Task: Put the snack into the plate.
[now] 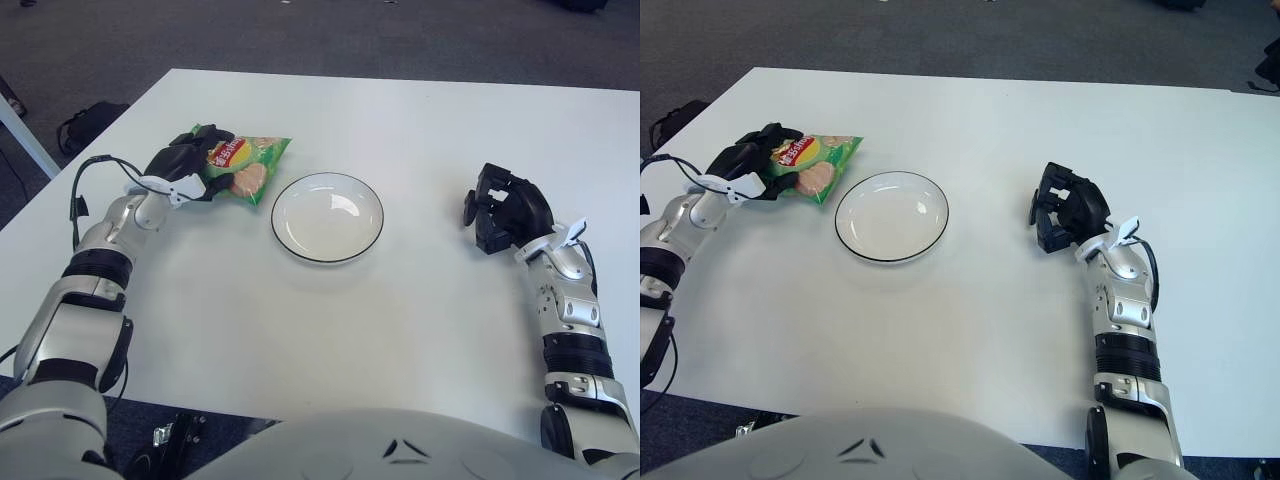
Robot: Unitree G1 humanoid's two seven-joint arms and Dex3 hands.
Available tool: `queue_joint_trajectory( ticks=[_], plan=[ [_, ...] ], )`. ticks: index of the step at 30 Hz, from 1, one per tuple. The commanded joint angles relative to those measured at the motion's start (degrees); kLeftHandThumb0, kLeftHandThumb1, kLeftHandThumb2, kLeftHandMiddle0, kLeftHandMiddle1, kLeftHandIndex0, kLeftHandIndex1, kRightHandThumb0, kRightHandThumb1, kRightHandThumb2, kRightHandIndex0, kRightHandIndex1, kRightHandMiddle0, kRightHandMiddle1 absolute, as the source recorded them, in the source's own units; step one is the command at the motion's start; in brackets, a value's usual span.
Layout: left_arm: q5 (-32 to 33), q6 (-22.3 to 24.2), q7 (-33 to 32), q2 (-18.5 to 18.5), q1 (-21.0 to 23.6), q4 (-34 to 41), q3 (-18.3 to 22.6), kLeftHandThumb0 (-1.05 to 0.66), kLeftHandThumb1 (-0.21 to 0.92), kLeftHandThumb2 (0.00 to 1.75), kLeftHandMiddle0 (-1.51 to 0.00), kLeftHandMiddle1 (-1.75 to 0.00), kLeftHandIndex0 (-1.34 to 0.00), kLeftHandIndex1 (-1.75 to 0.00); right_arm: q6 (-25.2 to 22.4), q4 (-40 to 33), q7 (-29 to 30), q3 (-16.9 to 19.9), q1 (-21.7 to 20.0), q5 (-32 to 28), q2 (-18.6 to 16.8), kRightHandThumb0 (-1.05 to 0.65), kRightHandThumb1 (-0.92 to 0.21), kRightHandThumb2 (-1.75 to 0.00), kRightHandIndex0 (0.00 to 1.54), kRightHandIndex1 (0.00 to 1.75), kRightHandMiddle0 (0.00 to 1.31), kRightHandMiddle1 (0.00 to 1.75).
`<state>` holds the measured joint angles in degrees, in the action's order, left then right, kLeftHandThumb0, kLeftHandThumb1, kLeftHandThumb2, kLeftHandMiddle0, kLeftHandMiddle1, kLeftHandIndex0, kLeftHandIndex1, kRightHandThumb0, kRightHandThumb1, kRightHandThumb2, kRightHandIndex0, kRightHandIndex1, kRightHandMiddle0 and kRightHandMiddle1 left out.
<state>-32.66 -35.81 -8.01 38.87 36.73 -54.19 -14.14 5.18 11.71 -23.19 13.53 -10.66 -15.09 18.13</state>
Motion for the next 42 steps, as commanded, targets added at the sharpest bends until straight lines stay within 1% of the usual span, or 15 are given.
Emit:
queue_joint_trajectory(
  ticks=[1,6,11,23,26,29,32,34,35,36,37,38,39,41,42],
  plan=[
    [-3.0,0.66,-1.47,1.8,1.41,0.51,-1.67,-0.9,0.92,0.75,-0.13,-0.79,0.0,-0.95,-0.35,-0.7,-0.5,0.29,0.06,-0.89,0.28,-0.01,0.12,-1.75,0.96,1.57,0.75,1.75],
    [-6.68,1.75,-2.01,2.64,2.5,0.58,-3.85,-0.92,0.92,0.69,-0.09,-0.62,0.0,-0.87,-0.36,-0.9,-1.01,0.26,0.15,-0.79,0.5,-0.01,0.12,-1.75,0.96,1.58,0.75,1.75],
    [-8.41,1.57,-1.03,3.2,3.45,0.31,-5.54,-0.94,0.92,0.65,-0.07,-0.51,0.0,-0.8,-0.65,-1.17,-1.32,0.41,0.26,-0.94,0.55,-0.01,0.12,-1.75,0.95,1.58,0.75,1.75],
    [-10.42,-0.27,3.19,4.03,6.26,-1.62,-9.5,-1.0,0.92,0.61,-0.01,-0.4,0.0,-0.7,-0.76,-1.63,-2.14,0.46,0.47,-0.96,0.93,-0.01,0.11,-1.75,0.95,1.6,0.74,1.75],
    [-10.62,-0.42,4.31,4.06,6.79,-2.1,-10.26,-1.0,0.92,0.52,-0.01,-0.33,0.0,-0.65,-0.29,-1.49,-2.87,0.46,0.42,-1.25,0.94,-0.01,0.11,-1.75,0.94,1.61,0.74,1.75],
    [-11.01,0.04,5.63,3.56,7.64,-3.16,-11.24,-1.0,0.92,0.37,-0.02,-0.19,0.0,-0.52,0.41,-1.14,-3.8,0.53,0.31,-1.53,0.92,-0.01,0.11,-1.75,0.94,1.61,0.74,1.75],
    [-11.44,0.08,6.52,3.31,8.34,-3.99,-12.06,-1.0,0.92,0.32,-0.02,-0.15,0.0,-0.46,0.8,-0.95,-4.6,0.68,0.27,-1.79,0.89,-0.01,0.11,-1.75,0.94,1.61,0.74,1.75],
    [-11.96,0.03,7.05,3.34,8.84,-4.43,-12.75,-1.0,0.92,0.31,-0.08,-0.17,0.0,-0.46,1.12,-0.77,-5.23,0.75,0.19,-1.99,0.87,-0.01,0.11,-1.75,0.94,1.61,0.74,1.75],
    [-12.19,0.06,7.15,3.33,9.04,-4.6,-13.04,-1.0,0.92,0.31,-0.09,-0.39,0.0,-0.47,1.23,-0.71,-5.45,0.75,0.15,-2.04,0.86,-0.01,0.11,-1.75,0.94,1.61,0.74,1.75],
    [-12.51,0.26,7.19,3.24,9.31,-4.91,-13.41,-0.99,0.92,0.31,-0.07,-0.51,0.0,-0.48,1.31,-0.74,-5.6,0.74,0.16,-2.12,0.86,-0.01,0.11,-1.75,0.94,1.61,0.74,1.75],
    [-12.7,0.4,7.21,3.18,9.51,-5.16,-13.7,-0.99,0.92,0.3,-0.05,-0.78,0.0,-0.51,1.38,-0.76,-5.7,0.73,0.18,-2.18,0.87,-0.01,0.11,-1.75,0.94,1.61,0.74,1.75],
    [-13.1,0.76,7.01,2.88,9.9,-5.89,-14.19,-0.99,0.92,0.3,-0.03,-0.97,0.0,-0.54,1.34,-0.88,-5.79,0.72,0.22,-2.26,0.89,-0.01,0.11,-1.75,0.95,1.61,0.74,1.75],
    [-13.37,1.01,6.83,2.66,10.19,-6.45,-14.57,-0.99,0.92,0.29,-0.03,-1.06,0.0,-0.57,1.31,-0.96,-5.87,0.71,0.25,-2.31,0.9,-0.01,0.11,-1.75,0.95,1.6,0.74,1.75],
    [-14.38,1.67,5.83,1.91,10.93,-8.4,-15.74,-0.99,0.92,0.27,-0.05,-1.33,0.0,-0.67,1.24,-1.13,-6.02,0.72,0.3,-2.41,0.92,-0.01,0.11,-1.75,0.95,1.6,0.74,1.75],
    [-14.62,1.76,5.49,1.73,11.16,-8.97,-16.09,-0.99,0.92,0.27,-0.06,-1.37,0.0,-0.69,1.24,-1.15,-6.06,0.72,0.3,-2.43,0.91,-0.01,0.12,-1.75,0.95,1.6,0.74,1.75]
  ],
)
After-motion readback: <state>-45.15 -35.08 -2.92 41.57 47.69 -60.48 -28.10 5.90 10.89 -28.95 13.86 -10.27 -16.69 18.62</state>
